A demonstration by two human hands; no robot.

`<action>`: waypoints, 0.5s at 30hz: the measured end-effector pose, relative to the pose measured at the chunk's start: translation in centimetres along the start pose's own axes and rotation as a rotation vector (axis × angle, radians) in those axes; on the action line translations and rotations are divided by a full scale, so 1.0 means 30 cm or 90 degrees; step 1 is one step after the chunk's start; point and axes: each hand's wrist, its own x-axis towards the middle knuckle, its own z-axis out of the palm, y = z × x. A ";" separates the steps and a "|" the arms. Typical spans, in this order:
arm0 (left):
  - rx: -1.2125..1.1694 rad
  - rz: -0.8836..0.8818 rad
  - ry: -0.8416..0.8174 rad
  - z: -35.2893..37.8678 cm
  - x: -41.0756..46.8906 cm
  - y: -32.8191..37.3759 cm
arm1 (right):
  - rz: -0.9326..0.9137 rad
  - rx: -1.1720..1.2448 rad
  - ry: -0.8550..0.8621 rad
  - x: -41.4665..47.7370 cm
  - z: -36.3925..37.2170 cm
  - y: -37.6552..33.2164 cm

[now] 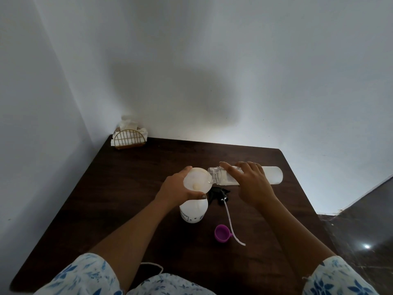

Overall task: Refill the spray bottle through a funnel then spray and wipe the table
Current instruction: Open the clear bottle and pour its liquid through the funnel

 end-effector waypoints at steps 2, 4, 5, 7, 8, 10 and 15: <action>-0.001 -0.005 0.000 -0.001 0.000 0.001 | 0.000 -0.003 -0.001 0.000 -0.001 0.000; -0.001 -0.005 -0.001 -0.002 0.000 0.002 | -0.001 -0.007 -0.003 0.000 -0.002 0.001; -0.001 -0.002 -0.002 -0.002 0.000 0.002 | -0.001 -0.009 -0.004 0.000 -0.002 0.001; -0.002 0.001 -0.003 -0.002 -0.001 0.003 | 0.000 -0.009 -0.006 -0.001 -0.001 0.002; -0.002 0.001 -0.004 -0.003 -0.001 0.003 | 0.000 -0.009 -0.007 -0.001 -0.001 0.002; 0.001 0.001 -0.005 -0.004 -0.002 0.003 | 0.000 -0.009 -0.010 -0.001 0.000 0.002; -0.001 0.004 0.002 -0.003 -0.002 0.004 | -0.001 -0.003 -0.006 -0.001 0.002 0.002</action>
